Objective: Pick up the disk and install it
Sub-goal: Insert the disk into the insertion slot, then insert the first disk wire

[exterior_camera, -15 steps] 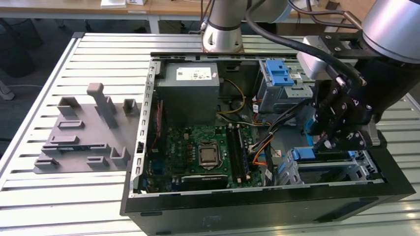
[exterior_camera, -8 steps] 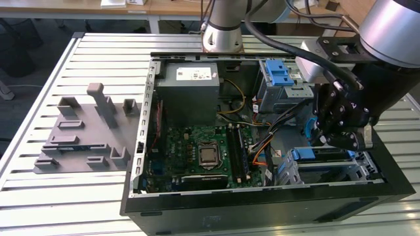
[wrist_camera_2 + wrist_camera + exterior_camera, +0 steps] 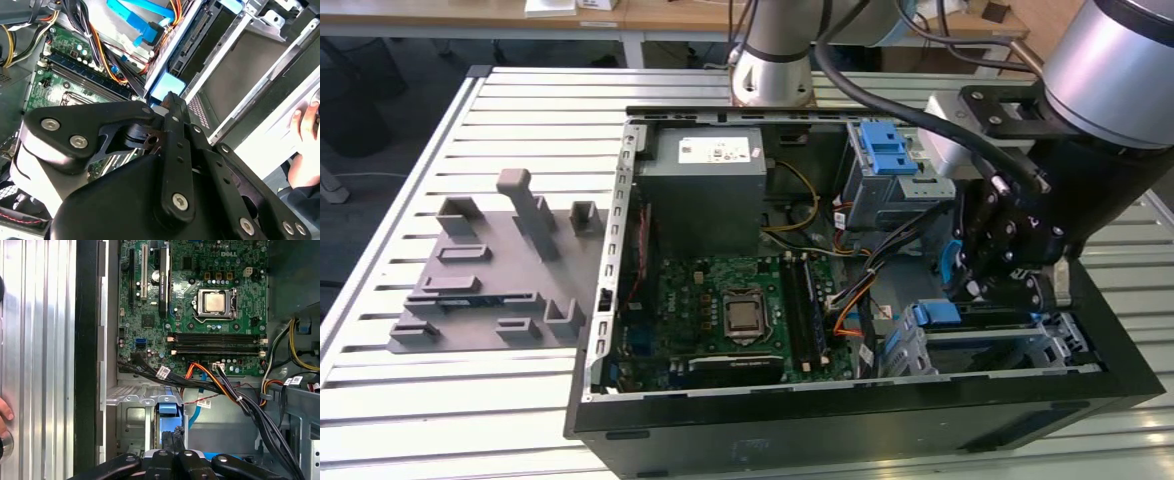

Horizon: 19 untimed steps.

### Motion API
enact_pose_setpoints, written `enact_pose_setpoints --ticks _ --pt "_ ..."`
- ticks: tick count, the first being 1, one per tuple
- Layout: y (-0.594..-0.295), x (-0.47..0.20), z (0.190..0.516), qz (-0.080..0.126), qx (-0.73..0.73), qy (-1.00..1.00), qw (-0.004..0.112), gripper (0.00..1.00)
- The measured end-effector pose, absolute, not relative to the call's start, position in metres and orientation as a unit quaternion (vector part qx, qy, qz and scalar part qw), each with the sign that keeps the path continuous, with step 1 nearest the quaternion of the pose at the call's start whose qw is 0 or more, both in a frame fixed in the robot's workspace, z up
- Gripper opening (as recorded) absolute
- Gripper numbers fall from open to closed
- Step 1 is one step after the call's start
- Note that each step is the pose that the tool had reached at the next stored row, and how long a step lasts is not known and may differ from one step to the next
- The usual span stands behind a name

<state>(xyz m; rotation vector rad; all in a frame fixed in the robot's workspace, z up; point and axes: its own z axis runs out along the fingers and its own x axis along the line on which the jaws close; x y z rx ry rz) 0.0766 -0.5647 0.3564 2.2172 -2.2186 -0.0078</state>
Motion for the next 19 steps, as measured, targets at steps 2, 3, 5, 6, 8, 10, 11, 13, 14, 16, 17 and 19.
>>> enact_pose_setpoints --ticks 2,3,5,6,8,10,11,13,14,16,17,19 --pt "-0.565 0.077 0.355 -0.002 0.707 -0.707 0.003 0.11" --pt "-0.565 0.077 0.354 -0.002 0.707 -0.707 0.003 0.11" --pt "-0.565 0.077 0.353 -0.002 0.707 -0.707 0.003 0.11" --pt "-0.565 0.077 0.352 -0.002 0.707 -0.707 0.003 0.11" --pt "-0.565 0.077 0.351 -0.002 0.707 -0.707 0.003 0.11" --pt "-0.565 0.078 0.351 -0.002 0.707 -0.707 0.003 0.11" --pt "-0.565 0.079 0.351 -0.002 0.707 -0.707 0.003 0.11" --pt "-0.565 0.081 0.35 -0.002 0.707 -0.707 0.003 0.11" --pt "-0.565 0.082 0.35 -0.002 0.707 -0.707 0.002 0.11" --pt "-0.565 0.084 0.35 -0.002 0.707 -0.707 0.003 0.11" --pt "-0.565 0.085 0.35 -0.002 0.707 -0.707 0.003 0.11" --pt "-0.565 0.088 0.35 -0.002 0.707 -0.707 0.003 0.11"
